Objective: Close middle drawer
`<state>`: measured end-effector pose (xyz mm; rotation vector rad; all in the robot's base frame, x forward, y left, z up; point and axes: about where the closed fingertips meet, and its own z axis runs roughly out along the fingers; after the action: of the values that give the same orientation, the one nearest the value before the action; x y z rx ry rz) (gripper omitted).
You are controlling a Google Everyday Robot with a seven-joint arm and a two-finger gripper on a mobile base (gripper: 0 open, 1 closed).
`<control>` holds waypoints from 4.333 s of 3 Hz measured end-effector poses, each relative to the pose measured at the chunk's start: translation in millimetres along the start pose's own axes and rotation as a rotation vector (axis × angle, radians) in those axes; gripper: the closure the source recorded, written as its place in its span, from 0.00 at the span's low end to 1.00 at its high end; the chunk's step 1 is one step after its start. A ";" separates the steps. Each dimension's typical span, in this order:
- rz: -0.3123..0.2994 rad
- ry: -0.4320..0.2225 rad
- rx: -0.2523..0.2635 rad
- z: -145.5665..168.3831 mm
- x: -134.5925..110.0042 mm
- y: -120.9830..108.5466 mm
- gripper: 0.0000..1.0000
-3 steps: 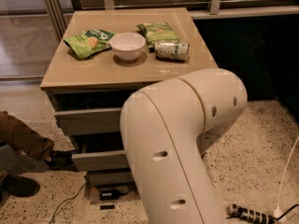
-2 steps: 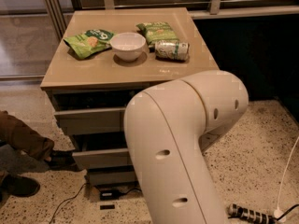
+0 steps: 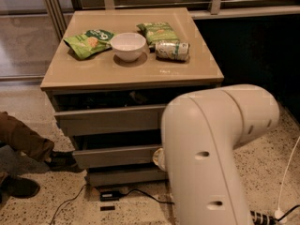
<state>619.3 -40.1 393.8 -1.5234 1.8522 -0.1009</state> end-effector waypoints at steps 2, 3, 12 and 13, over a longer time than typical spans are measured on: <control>0.234 -0.145 -0.134 43.3 6.6 20.9 1.00; 0.229 -0.157 -0.137 36.2 11.5 19.5 1.00; 0.239 -0.149 -0.096 32.9 23.3 15.6 1.00; 0.257 -0.150 -0.099 24.9 24.3 16.6 1.00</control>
Offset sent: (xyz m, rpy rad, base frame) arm 0.0131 -0.0492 0.0042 0.4715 -0.0009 0.2114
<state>618.9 -47.3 356.0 -1.3057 1.9364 0.2226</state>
